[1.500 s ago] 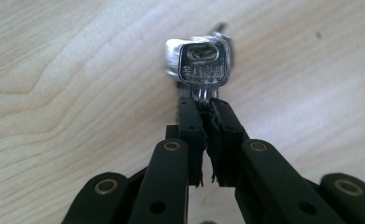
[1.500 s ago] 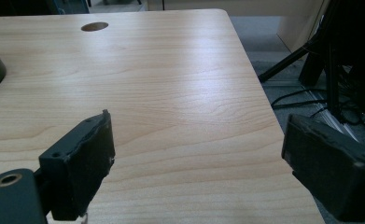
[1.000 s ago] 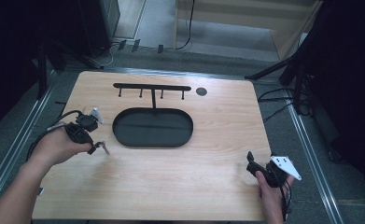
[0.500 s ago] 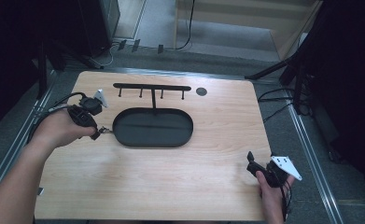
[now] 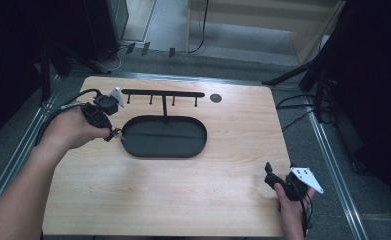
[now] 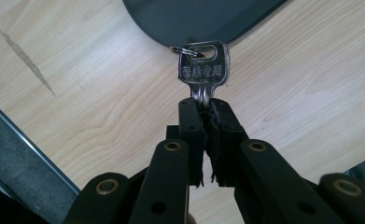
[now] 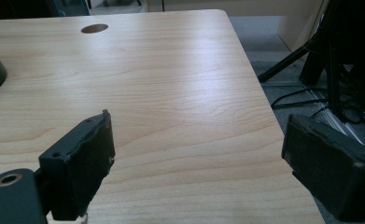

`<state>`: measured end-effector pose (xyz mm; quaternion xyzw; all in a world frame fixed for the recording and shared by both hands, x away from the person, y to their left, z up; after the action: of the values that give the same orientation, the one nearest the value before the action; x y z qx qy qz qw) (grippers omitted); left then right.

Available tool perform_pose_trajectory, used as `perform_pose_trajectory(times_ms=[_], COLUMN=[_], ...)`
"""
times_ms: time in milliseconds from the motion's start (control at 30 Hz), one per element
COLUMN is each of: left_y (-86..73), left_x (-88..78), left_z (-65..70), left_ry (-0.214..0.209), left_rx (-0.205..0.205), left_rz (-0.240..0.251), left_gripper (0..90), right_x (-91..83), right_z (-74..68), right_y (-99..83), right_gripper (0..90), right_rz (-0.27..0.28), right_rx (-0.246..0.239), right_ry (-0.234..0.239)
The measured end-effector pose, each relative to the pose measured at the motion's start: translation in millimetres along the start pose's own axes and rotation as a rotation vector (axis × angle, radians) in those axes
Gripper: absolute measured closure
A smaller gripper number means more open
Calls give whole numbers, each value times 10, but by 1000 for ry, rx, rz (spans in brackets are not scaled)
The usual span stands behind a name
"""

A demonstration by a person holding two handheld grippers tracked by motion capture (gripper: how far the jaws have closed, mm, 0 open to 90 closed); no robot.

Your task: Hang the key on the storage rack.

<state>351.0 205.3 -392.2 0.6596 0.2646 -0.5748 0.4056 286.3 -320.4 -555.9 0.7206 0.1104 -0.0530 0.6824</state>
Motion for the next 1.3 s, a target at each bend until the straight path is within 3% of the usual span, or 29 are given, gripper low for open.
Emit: perform_pose_trajectory(times_ms=[133,300,633,1100,1300], left_y=[54,166,361,572,576], left_x=[-80,-176,-269,-231,-283], left_z=[33,43,-18,-76,-125], left_ry=[-17,-7,21,24,33], left_rx=[17,22,18,-45,-65], left_rz=[-5,28,49,86,65], left_gripper=[857,857,858,857,857], right_x=[0,3,0,-1,-3], right_z=[1,1,6,11,10], right_y=[0,1,1,2,2], right_gripper=[94,95,95,95,95], right_rz=[1,2,2,7,6], right_rx=[-1,-4,-2,0,6], right_ry=[-2,-1,0,4,4])
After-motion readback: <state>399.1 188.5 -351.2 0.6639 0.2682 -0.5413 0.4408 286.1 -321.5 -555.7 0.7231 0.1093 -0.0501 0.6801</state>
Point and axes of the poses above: each handheld gripper's, and its own axes: x roughly forward along the jaws, y roughly out of its top, z roughly to its right, the point moved 3 cm from there along x, roughly forward along the jaws, and after that the axes turned 9 degrees about z, right-handed, at the moved point
